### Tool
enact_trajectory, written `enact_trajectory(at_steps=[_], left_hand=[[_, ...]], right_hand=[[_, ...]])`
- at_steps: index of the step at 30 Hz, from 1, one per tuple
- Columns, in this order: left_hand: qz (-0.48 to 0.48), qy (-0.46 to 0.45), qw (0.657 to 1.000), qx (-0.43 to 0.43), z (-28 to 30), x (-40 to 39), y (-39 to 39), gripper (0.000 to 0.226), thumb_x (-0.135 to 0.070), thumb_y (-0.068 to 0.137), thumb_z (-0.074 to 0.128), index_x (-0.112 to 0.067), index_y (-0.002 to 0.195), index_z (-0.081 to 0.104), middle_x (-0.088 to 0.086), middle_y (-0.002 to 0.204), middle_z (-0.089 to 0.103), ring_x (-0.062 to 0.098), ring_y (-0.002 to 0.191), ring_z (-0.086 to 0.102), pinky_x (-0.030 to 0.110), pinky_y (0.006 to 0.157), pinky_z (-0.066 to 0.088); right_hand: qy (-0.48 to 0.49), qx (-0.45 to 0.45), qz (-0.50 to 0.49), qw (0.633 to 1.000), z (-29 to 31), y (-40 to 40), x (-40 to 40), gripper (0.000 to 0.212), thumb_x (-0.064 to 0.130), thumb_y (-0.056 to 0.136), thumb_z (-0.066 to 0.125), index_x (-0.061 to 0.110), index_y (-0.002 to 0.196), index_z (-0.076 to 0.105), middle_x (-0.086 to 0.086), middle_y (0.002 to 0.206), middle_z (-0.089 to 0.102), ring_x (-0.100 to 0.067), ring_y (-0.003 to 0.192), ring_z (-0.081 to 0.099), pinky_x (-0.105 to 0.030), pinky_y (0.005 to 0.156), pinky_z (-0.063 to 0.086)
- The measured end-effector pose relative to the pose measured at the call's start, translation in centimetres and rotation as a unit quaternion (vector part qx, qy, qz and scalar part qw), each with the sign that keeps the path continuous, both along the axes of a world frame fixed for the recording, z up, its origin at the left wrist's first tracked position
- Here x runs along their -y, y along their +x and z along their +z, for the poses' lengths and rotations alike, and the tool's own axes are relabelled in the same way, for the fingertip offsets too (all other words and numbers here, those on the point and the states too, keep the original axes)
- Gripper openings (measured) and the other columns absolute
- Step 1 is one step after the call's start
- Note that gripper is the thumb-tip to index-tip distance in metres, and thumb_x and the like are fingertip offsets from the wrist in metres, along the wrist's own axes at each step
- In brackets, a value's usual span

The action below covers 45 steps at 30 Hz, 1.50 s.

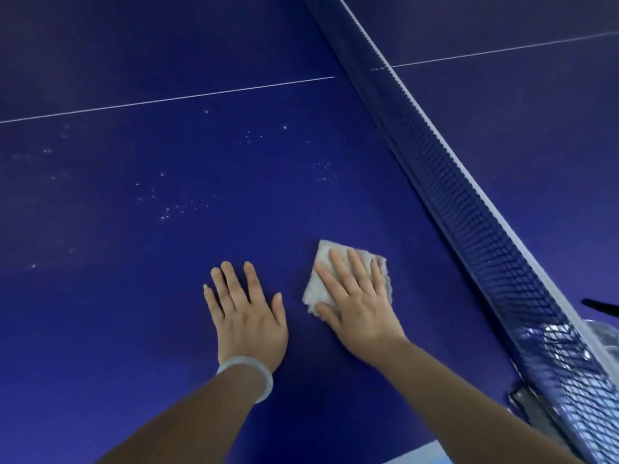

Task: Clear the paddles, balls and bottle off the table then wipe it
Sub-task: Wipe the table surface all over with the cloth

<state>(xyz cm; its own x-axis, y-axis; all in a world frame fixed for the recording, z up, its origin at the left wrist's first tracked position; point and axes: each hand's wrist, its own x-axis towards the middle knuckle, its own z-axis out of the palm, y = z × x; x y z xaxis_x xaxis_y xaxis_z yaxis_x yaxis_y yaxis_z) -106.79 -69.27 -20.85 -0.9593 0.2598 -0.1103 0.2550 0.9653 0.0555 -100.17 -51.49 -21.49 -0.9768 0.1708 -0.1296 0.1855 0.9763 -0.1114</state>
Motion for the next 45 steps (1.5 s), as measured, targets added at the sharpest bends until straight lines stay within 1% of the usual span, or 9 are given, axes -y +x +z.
enact_trajectory(at_steps=[2,5,8,14,20,26,31,39,45], left_hand=[[0.000,0.007,1.000,0.001,-0.1,0.1,0.0,0.068,-0.046,0.099,0.004,-0.006,0.155,0.011,0.028,0.159,0.005,0.041,0.149,0.000,0.056,0.120,0.006],[0.003,0.016,1.000,0.011,0.0,0.2,0.0,0.075,-0.049,0.094,-0.001,-0.007,0.155,0.007,0.026,0.160,0.000,0.040,0.149,-0.005,0.055,0.120,0.002],[0.003,0.020,1.000,0.015,0.1,0.2,0.0,0.075,-0.049,0.093,-0.002,-0.007,0.155,0.005,0.027,0.160,-0.001,0.041,0.149,-0.005,0.055,0.120,0.001],[0.002,0.043,0.999,0.021,0.1,0.6,-0.2,0.072,-0.048,0.096,0.002,-0.006,0.154,0.000,0.027,0.159,-0.005,0.041,0.148,-0.008,0.056,0.120,-0.001],[-0.009,0.101,0.994,0.050,0.8,1.3,-0.5,0.066,-0.044,0.101,0.018,-0.011,0.155,-0.002,0.023,0.160,-0.014,0.036,0.148,-0.017,0.050,0.121,-0.009],[-0.057,0.296,0.951,0.069,1.3,2.8,-2.5,0.054,-0.019,0.101,0.043,-0.018,0.152,0.027,0.002,0.164,0.006,0.006,0.147,-0.013,0.027,0.119,-0.007],[-0.128,0.227,0.965,-0.007,1.0,0.0,-7.2,0.053,-0.025,0.102,0.037,-0.010,0.152,0.026,0.010,0.162,0.013,0.015,0.149,-0.004,0.033,0.120,0.000],[-0.001,0.094,0.996,0.005,0.1,-7.9,-14.7,0.067,-0.047,0.099,0.008,-0.011,0.156,0.004,0.010,0.164,-0.004,0.028,0.150,-0.010,0.042,0.123,-0.005],[0.035,0.052,0.997,-0.035,-0.3,-9.4,-14.9,0.068,-0.047,0.099,0.012,-0.008,0.154,0.019,0.013,0.162,0.015,0.031,0.151,0.007,0.048,0.122,0.008]], right_hand=[[0.012,-0.012,-0.033,0.999,-0.4,2.6,-2.3,0.066,0.063,0.096,0.018,0.038,0.155,0.002,0.008,0.163,-0.003,-0.023,0.152,-0.003,-0.053,0.119,-0.010],[0.002,-0.024,-0.267,0.963,-0.1,6.5,-6.5,0.066,0.066,0.094,0.010,0.039,0.154,-0.002,0.004,0.164,-0.002,-0.025,0.151,-0.003,-0.054,0.119,-0.011],[-0.015,-0.022,-0.382,0.924,0.2,6.7,-4.3,0.072,0.065,0.093,0.007,0.031,0.157,0.009,-0.001,0.165,-0.001,-0.028,0.151,-0.003,-0.057,0.118,-0.005],[0.006,0.003,-0.178,0.984,0.3,3.4,5.2,0.066,0.062,0.098,0.011,0.032,0.157,0.004,0.002,0.165,-0.002,-0.025,0.151,-0.011,-0.053,0.120,-0.009],[-0.005,0.017,-0.172,0.985,0.7,3.4,4.8,0.067,0.066,0.095,0.002,0.037,0.155,-0.006,0.009,0.164,-0.010,-0.018,0.149,-0.021,-0.052,0.121,-0.006],[-0.007,0.028,-0.189,0.982,1.1,1.4,4.1,0.070,0.067,0.091,-0.006,0.036,0.154,-0.005,0.007,0.164,-0.009,-0.019,0.148,-0.022,-0.050,0.120,-0.013],[0.010,0.036,-0.166,0.986,1.1,-2.1,1.5,0.073,0.069,0.086,-0.016,0.037,0.152,-0.016,0.007,0.162,-0.021,-0.019,0.145,-0.031,-0.052,0.118,-0.017],[0.015,0.036,-0.123,0.992,0.4,-8.1,-6.6,0.069,0.070,0.086,-0.012,0.039,0.147,-0.028,0.008,0.160,-0.026,-0.020,0.143,-0.034,-0.054,0.115,-0.022],[-0.004,0.025,-0.161,0.987,0.2,-15.0,-12.2,0.074,0.069,0.088,-0.004,0.036,0.153,-0.017,0.003,0.161,-0.023,-0.024,0.147,-0.025,-0.057,0.117,-0.016]])
